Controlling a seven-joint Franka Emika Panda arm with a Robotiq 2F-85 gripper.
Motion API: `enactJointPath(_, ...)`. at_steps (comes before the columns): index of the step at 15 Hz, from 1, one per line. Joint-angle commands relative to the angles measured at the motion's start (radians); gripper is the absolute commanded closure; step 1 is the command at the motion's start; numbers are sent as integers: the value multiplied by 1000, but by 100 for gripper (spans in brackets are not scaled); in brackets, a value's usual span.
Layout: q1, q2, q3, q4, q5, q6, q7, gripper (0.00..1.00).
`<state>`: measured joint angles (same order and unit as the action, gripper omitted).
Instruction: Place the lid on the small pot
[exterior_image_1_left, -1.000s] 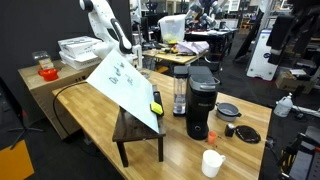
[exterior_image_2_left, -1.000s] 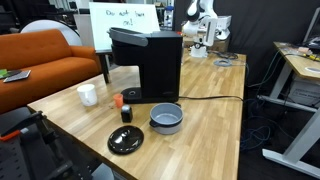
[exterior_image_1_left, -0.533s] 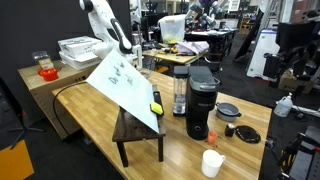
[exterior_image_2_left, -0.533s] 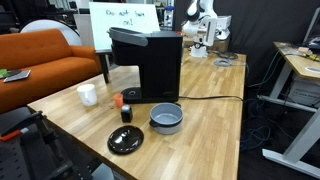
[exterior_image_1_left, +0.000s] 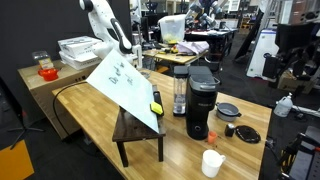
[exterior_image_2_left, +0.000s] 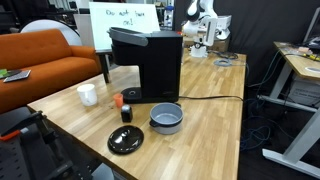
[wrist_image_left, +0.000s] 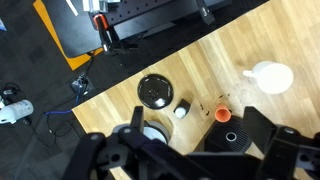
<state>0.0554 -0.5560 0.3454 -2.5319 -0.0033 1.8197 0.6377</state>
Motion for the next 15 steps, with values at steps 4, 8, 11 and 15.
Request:
enactJointPath(4, 49, 6, -54, -59, 39, 97, -70, 0)
enactJointPath(8, 80, -7, -126, -181, 159, 283, -212, 0)
enactJointPath(11, 77, 18, -169, -268, 192, 334, -319, 0)
enactJointPath(15, 43, 44, -167, -283, 140, 299, -287, 0)
